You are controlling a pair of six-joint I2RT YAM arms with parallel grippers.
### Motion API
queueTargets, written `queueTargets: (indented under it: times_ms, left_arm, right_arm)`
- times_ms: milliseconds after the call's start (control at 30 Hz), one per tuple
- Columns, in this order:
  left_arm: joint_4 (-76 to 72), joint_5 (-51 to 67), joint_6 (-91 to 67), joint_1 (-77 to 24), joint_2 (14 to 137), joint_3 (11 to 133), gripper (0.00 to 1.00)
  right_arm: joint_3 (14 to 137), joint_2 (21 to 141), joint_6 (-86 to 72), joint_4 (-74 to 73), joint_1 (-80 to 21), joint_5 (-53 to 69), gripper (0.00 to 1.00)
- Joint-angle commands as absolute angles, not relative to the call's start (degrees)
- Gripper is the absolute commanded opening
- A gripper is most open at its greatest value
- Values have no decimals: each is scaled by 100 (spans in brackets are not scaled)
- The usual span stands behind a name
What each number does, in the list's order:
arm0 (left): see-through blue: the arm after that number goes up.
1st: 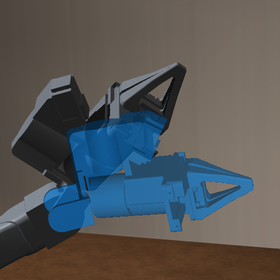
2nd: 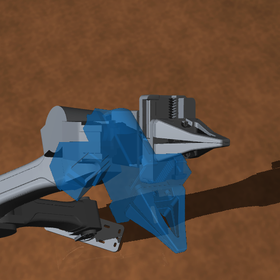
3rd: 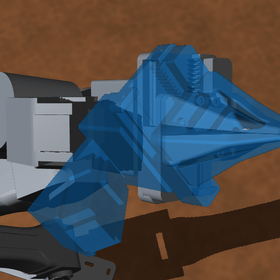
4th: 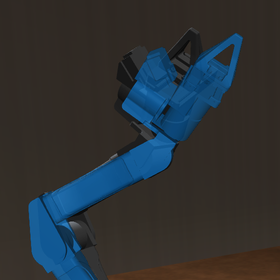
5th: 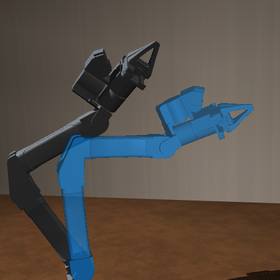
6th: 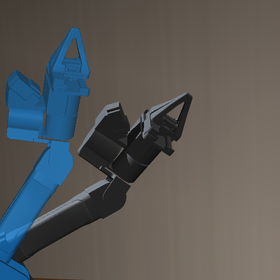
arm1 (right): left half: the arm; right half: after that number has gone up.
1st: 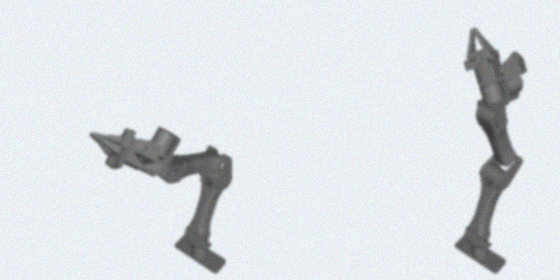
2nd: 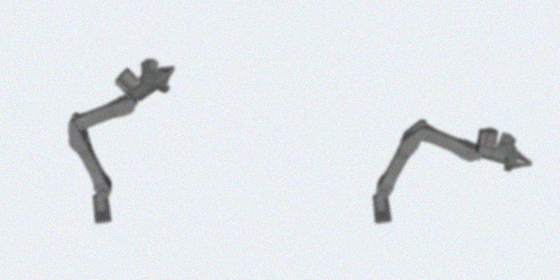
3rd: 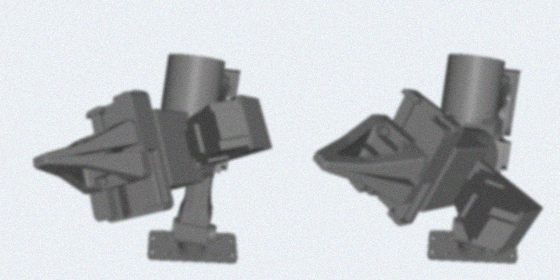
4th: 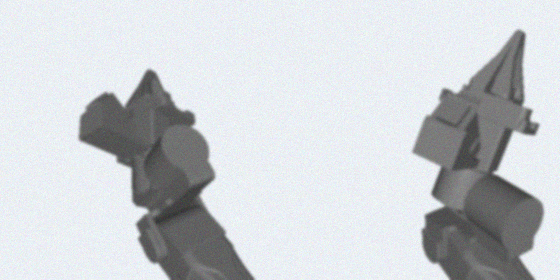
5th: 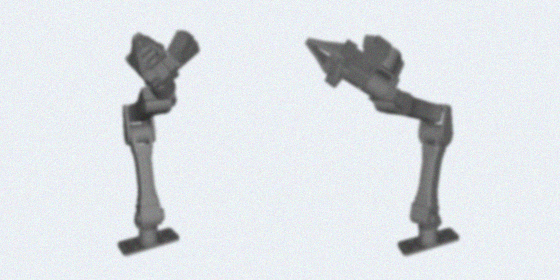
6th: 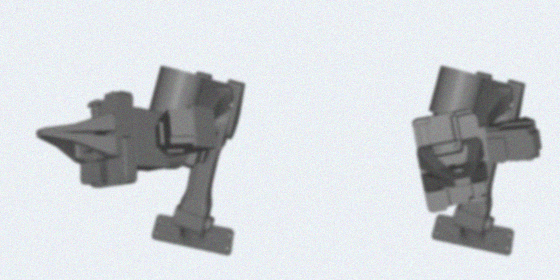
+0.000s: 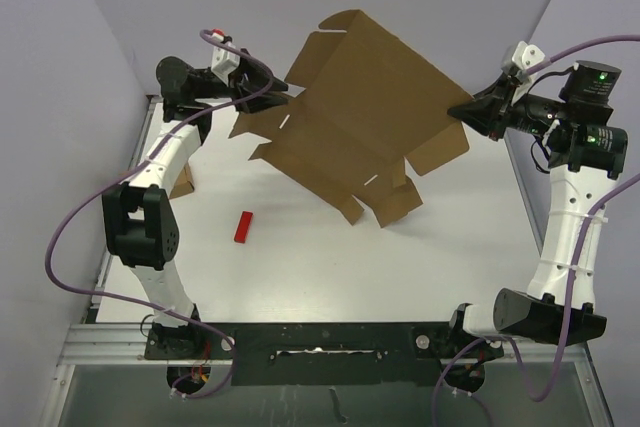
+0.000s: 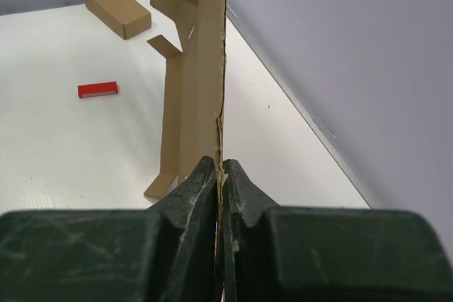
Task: Fold the paper box
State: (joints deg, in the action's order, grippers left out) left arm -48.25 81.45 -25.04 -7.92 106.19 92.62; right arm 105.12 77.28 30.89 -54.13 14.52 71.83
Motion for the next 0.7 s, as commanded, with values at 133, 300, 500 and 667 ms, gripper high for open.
queueTargets:
  times_ms: [133, 300, 500, 667]
  left_arm:
    - [-5520, 8330, -2584, -844, 10589, 9381, 33]
    - [-5473, 7969, -2344, -835, 10662, 9435, 38]
    - [-5507, 7959, -2364, -767, 10699, 9635, 39]
    - [-5774, 8268, -2415, -794, 10677, 9545, 47]
  right_arm:
    - [10789, 7517, 3056, -5316, 1414, 7593, 0]
    - [10708, 7413, 3114, -5317, 1407, 7723, 0]
    - [10735, 7407, 3123, -5322, 1408, 7765, 0]
    - [10728, 7418, 2959, -5157, 1413, 7849, 0]
